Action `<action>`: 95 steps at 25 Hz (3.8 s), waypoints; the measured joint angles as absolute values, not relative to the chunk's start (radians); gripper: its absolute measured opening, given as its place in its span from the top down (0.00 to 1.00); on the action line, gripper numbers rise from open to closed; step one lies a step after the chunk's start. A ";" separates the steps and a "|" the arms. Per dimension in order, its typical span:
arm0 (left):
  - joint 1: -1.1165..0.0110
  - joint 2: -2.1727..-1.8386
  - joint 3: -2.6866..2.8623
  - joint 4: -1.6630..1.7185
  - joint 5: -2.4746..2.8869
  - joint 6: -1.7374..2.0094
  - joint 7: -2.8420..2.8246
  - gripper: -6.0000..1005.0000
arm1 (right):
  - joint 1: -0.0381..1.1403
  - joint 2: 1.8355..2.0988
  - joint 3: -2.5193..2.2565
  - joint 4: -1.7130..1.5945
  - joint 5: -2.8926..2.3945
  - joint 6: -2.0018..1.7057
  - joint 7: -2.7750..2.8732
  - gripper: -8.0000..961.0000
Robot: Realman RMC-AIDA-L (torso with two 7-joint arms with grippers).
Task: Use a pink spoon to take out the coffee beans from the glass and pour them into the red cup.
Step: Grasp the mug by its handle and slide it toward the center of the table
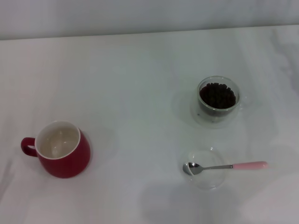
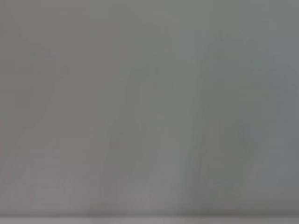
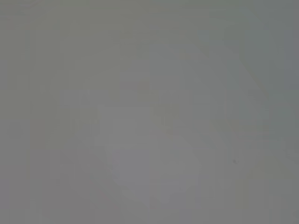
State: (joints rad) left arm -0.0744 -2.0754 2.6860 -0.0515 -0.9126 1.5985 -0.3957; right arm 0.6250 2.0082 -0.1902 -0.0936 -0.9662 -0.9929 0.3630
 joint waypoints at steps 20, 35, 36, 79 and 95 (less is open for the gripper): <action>-0.227 -2.072 2.686 -0.123 -0.717 1.429 -0.410 0.20 | 0.641 2.012 -0.190 -0.086 -0.966 -1.000 0.369 0.09; -0.300 -2.076 2.686 -0.113 -0.693 1.331 -0.391 0.24 | 0.645 2.014 -0.190 -0.084 -0.966 -1.005 0.370 0.09; -0.304 -2.077 2.686 -0.112 -0.692 1.330 -0.385 0.24 | 0.645 2.014 -0.190 -0.084 -0.966 -1.005 0.370 0.09; -0.475 -2.089 2.683 0.212 -0.699 1.024 -0.070 0.88 | 0.648 2.014 -0.190 -0.074 -0.966 -1.005 0.370 0.09; -0.470 -2.088 2.685 0.212 -0.653 1.018 -0.040 0.88 | 0.650 2.016 -0.190 -0.069 -0.966 -1.005 0.371 0.09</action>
State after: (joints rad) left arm -0.4697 -2.0881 2.6847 0.2118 -0.6528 1.0178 -0.0402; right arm 0.6502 2.0156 -0.1901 -0.0685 -0.9664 -1.0047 0.3710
